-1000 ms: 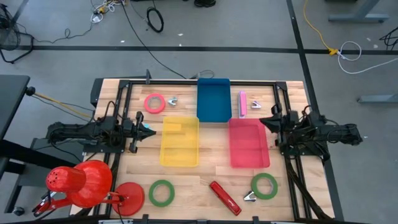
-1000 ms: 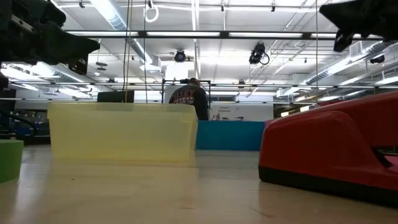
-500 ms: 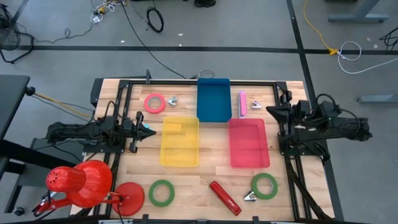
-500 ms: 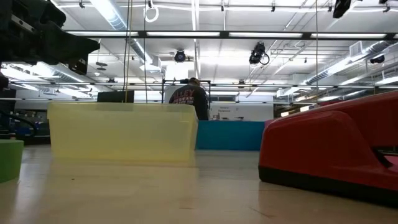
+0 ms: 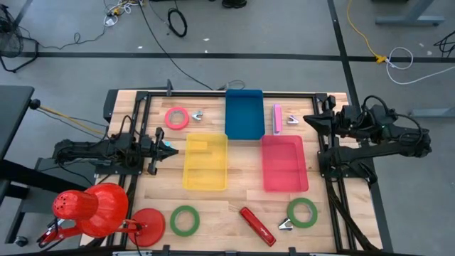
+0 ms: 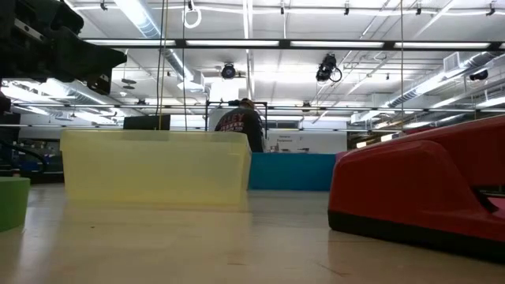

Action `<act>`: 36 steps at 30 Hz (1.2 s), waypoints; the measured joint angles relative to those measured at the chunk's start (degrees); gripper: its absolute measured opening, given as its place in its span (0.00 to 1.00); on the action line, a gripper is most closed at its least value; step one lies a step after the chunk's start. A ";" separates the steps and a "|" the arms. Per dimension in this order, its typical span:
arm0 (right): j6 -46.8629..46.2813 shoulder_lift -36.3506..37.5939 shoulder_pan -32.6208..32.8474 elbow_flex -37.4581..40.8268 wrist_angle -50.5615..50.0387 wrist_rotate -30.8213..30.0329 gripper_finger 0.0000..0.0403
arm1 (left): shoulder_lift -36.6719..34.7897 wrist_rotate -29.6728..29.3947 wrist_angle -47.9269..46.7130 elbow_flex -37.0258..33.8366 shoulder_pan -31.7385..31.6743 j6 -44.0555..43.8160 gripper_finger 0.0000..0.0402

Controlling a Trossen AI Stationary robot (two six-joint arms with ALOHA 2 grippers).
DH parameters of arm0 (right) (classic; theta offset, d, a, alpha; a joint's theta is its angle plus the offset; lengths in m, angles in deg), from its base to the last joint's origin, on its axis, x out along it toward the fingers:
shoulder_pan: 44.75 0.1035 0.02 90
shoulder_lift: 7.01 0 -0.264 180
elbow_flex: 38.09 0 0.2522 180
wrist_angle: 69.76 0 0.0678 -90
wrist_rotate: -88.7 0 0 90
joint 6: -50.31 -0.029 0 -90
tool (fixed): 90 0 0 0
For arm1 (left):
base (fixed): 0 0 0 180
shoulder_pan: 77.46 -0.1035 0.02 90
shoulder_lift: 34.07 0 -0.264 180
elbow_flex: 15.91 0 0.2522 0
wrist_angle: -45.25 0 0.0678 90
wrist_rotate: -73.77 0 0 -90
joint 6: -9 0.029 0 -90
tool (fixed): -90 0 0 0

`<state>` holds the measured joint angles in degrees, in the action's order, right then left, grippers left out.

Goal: Pick and place Stapler, Stapler remover, tape
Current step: Put the pink stapler into the blue bin

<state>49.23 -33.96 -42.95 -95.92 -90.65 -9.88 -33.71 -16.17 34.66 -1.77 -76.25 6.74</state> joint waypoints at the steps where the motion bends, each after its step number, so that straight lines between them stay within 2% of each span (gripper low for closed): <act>1: -0.16 -0.31 0.00 -0.33 -0.18 0.00 0.01 | 0.00 0.00 0.00 0.01 -0.01 -0.02 0.04; 7: -5.39 -1.56 0.00 -0.57 -2.75 0.01 0.01 | -0.02 0.00 -0.01 0.01 -0.01 -0.01 0.04; 16: -5.97 -4.78 0.00 -0.57 -5.02 0.00 0.01 | -0.02 -0.02 -0.01 0.02 0.00 -0.02 0.04; 20: -5.41 -6.78 -1.11 -0.58 -5.09 -3.96 0.00 | -0.02 0.00 -0.01 0.00 0.00 -0.02 0.04; 25: -2.97 -7.79 -4.33 -0.57 -4.98 -7.91 0.00 | 0.00 0.00 -0.01 0.02 -0.02 0.00 0.04; 36: -5.87 -10.94 -14.62 -0.57 -8.13 -8.55 0.00 | -0.02 0.00 -0.01 0.01 -0.01 0.00 0.04</act>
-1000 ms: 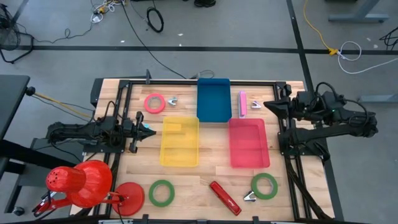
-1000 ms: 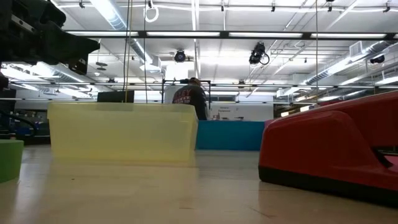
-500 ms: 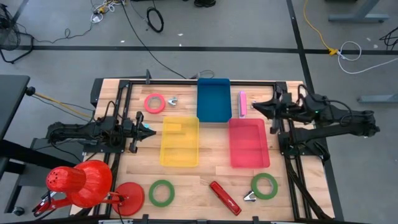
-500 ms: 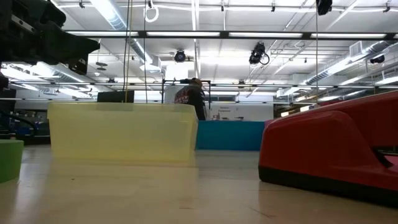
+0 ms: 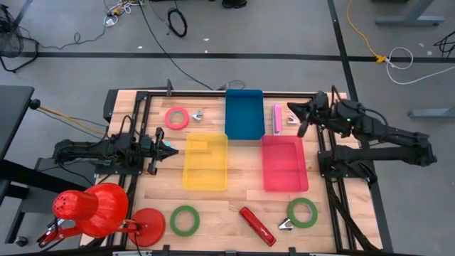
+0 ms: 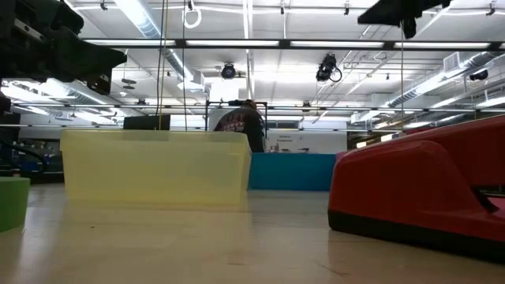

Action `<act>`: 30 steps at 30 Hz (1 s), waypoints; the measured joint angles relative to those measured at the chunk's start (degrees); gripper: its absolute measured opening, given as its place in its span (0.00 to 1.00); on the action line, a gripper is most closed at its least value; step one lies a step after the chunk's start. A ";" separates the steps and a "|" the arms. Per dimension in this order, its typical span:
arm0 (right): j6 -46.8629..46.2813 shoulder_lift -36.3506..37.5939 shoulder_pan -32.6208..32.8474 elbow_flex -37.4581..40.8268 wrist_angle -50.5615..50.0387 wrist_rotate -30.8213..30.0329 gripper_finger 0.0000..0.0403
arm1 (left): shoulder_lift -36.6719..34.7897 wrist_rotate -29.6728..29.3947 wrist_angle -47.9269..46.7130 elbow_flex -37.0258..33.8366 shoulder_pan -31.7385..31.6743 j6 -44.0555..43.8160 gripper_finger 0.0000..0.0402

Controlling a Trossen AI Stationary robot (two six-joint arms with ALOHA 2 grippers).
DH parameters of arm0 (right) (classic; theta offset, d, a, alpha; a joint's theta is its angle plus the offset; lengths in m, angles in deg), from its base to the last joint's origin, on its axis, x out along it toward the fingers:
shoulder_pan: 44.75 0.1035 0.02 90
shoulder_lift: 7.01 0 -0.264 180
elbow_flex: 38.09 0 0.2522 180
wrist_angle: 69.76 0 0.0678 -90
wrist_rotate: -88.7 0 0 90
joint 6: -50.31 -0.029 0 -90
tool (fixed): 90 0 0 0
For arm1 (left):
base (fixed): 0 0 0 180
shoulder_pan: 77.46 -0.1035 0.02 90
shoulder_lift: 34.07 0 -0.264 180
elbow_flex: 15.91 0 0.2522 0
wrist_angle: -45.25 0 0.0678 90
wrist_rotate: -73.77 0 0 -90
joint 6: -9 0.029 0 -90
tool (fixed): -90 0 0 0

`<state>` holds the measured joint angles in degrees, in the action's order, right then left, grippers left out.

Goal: Pick and place Stapler, Stapler remover, tape
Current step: Put the pink stapler into the blue bin

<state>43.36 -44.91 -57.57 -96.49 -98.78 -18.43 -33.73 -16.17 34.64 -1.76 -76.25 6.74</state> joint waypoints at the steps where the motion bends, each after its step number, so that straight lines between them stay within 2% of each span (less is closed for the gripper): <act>1: -0.05 -0.54 -1.02 0.00 -0.58 0.01 0.00 | 0.01 -0.01 0.00 0.00 0.00 -0.01 0.04; 16: -6.10 -10.53 -12.54 0.00 -3.39 1.22 0.00 | 0.00 -0.02 0.02 -0.01 -0.01 0.00 0.04; 22: -6.16 -13.46 -14.02 0.00 0.20 4.30 0.00 | 0.02 0.00 0.00 0.01 -0.01 -0.01 0.04; 30: -6.09 -13.86 -14.13 -0.61 3.18 4.64 0.00 | 0.01 0.00 0.00 0.01 -0.01 0.00 0.04</act>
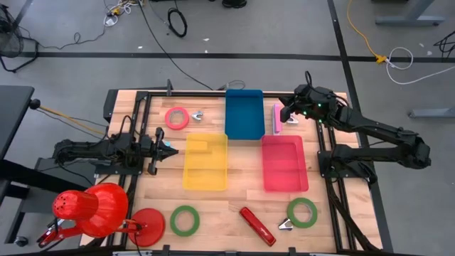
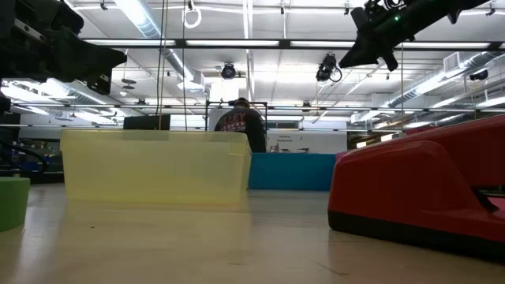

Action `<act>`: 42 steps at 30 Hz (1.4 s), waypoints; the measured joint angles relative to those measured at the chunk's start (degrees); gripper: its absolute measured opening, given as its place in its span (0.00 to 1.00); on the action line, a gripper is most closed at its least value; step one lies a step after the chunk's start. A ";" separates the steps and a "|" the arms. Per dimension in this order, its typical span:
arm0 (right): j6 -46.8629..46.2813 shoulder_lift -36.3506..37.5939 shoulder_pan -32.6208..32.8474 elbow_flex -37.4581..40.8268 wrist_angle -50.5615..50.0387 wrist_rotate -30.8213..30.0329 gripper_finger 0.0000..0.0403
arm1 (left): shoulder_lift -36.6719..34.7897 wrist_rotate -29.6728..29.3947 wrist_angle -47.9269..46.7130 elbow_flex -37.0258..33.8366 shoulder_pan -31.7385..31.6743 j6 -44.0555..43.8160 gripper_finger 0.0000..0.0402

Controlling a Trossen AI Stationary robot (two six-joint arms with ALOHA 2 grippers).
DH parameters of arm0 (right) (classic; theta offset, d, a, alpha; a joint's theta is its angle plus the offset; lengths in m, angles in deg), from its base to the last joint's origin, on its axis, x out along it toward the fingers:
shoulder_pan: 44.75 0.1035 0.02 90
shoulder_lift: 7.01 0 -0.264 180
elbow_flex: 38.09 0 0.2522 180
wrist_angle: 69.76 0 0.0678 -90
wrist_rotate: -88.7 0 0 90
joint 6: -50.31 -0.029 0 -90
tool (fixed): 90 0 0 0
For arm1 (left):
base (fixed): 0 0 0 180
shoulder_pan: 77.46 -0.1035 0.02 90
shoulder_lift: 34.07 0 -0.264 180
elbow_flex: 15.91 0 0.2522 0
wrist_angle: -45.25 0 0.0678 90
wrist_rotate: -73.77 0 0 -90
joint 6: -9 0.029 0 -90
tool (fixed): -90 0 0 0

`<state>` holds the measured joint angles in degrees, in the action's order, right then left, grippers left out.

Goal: Pick and place Stapler, Stapler remover, tape
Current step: Put the pink stapler into the blue bin

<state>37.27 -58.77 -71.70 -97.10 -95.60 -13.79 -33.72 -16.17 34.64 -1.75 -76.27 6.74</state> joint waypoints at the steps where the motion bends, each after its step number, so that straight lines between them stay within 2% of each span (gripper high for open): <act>1: 0.02 -0.30 -0.02 -0.46 0.08 -0.05 0.00 | -0.01 0.00 0.01 -0.01 0.02 -0.02 0.04; 8: 0.21 -3.78 -1.35 -7.89 -6.19 -0.42 0.00 | 0.00 0.00 0.00 0.00 0.02 0.00 0.04; 13: 0.21 -8.53 -2.26 -15.94 -17.21 -0.21 0.00 | -0.01 0.00 0.01 -0.01 0.01 -0.02 0.04; 21: -0.28 -16.26 -4.52 -24.23 -29.94 4.94 0.00 | 0.01 0.00 0.02 -0.01 0.02 -0.02 0.04; 26: -9.06 -20.30 -6.68 -26.47 -35.14 5.46 0.01 | 0.00 0.00 0.00 0.00 0.01 0.00 0.04; 33: -19.40 -24.54 -9.30 -26.50 -44.21 6.05 0.13 | -0.01 0.00 0.02 0.01 0.00 -0.02 0.04; 42: -22.27 -29.42 -9.69 -26.50 -47.49 5.92 0.36 | -0.01 0.00 0.02 0.01 0.01 0.00 0.04</act>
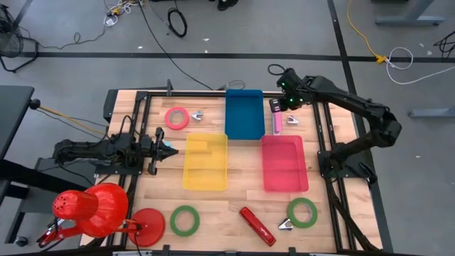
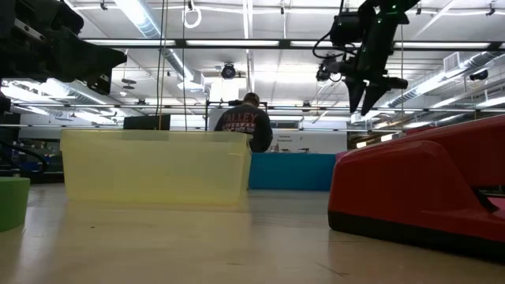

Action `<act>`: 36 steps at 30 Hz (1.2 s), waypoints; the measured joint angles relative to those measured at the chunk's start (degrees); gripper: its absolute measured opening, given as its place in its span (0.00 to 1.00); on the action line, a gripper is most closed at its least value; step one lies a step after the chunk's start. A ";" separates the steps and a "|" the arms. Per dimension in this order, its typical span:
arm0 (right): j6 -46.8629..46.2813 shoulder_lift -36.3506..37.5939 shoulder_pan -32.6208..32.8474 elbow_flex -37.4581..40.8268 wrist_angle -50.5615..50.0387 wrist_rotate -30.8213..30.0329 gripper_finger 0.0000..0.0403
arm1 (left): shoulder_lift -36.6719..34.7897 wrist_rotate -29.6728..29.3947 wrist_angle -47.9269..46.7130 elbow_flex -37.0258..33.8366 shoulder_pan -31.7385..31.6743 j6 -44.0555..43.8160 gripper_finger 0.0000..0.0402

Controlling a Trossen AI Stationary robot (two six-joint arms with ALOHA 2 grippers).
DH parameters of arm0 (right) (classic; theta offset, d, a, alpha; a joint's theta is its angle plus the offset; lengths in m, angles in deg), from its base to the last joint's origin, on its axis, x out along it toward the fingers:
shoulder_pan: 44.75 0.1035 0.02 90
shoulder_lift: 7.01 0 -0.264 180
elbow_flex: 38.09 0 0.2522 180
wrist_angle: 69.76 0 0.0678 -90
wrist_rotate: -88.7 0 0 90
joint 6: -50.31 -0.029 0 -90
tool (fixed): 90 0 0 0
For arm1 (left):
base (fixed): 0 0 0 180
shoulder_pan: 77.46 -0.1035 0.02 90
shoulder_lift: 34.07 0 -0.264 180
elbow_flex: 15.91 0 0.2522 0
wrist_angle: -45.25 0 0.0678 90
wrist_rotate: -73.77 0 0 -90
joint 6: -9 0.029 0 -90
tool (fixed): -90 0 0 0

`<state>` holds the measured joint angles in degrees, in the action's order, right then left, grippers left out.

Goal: Pick and place Stapler, Stapler remover, tape
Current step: Put the pink stapler into the blue bin

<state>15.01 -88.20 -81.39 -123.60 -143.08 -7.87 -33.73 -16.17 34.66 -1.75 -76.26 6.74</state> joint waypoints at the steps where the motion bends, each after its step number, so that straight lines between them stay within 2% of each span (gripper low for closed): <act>1: -0.31 -0.64 0.01 -0.02 -0.04 0.00 0.38 | 0.00 0.00 -0.02 -0.02 -0.01 -0.02 0.04; 9: -3.47 -5.70 -0.13 -0.06 -1.38 0.05 0.60 | 0.00 0.00 -0.02 0.00 -0.01 -0.02 0.04; 16: -4.80 -10.19 -0.82 -0.06 -1.32 1.12 0.71 | 0.00 0.00 -0.02 0.00 0.00 -0.02 0.04; 24: -8.27 -12.57 -3.20 3.48 0.64 3.16 0.73 | 0.01 0.00 -0.01 -0.01 0.00 -0.02 0.04; 36: -12.49 -12.57 -3.41 8.55 10.07 4.18 0.70 | 0.00 0.00 0.00 0.00 0.01 -0.02 0.04</act>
<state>2.52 -100.77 -84.81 -115.05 -133.01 -3.69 -33.73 -16.17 34.66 -1.74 -76.25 6.72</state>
